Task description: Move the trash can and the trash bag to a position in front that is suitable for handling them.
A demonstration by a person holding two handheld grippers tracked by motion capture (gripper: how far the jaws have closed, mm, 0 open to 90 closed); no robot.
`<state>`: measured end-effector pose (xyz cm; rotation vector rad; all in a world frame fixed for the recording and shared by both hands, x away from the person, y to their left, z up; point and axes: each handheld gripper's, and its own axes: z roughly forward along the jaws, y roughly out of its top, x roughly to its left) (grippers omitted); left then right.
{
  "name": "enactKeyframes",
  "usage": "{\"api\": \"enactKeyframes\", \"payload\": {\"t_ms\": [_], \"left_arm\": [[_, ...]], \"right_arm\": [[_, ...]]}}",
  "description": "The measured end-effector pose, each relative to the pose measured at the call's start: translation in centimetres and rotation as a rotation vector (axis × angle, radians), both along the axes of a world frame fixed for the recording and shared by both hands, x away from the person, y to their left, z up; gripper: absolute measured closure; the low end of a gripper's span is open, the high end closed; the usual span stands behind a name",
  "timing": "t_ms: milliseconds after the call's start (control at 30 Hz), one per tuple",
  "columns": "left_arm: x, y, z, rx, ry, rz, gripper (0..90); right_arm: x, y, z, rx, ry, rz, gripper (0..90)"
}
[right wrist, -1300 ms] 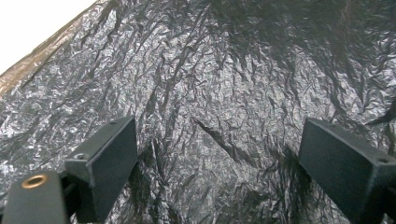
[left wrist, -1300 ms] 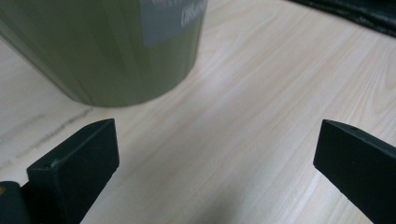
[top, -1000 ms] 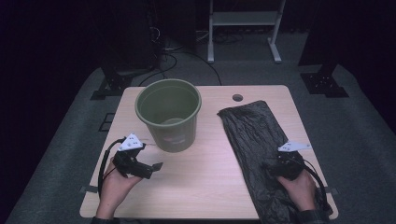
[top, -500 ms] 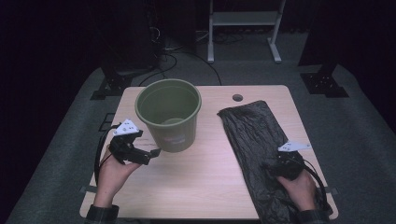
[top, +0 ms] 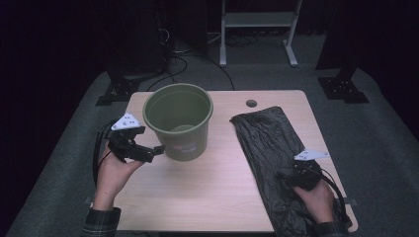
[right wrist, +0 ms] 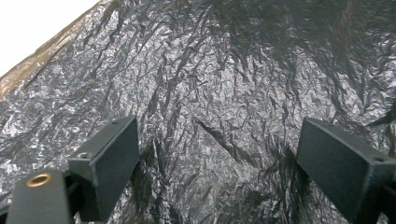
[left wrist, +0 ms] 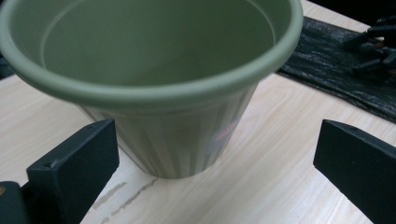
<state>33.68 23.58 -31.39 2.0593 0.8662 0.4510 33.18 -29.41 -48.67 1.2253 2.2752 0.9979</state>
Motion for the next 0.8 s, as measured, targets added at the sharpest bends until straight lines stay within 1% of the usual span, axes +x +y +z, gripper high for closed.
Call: {"api": "enactKeyframes", "payload": {"t_ms": [233,267,333,367,600,800], "left_arm": [[1.1,-0.1,1.6,-0.005,-0.015,0.007,0.0],[1.1,-0.1,1.6,-0.005,-0.015,0.007,0.0],[1.6,-0.1,2.1,-0.001,-0.016,0.011,0.0],[1.6,-0.1,2.1,-0.001,-0.016,0.011,0.0],[3.2,-0.1,2.9,0.005,-0.014,0.021,0.0],[4.8,0.3,3.0,0.008,-0.001,0.046,0.0]], "right_arm": [[0.0,0.0,0.0,0.0,0.0,0.0,12.1],[0.0,0.0,0.0,0.0,0.0,0.0,12.1],[0.0,0.0,0.0,0.0,0.0,0.0,12.1],[0.0,0.0,0.0,0.0,0.0,0.0,12.1],[0.0,0.0,0.0,0.0,0.0,0.0,12.1],[0.0,0.0,0.0,0.0,0.0,0.0,12.1]]}}
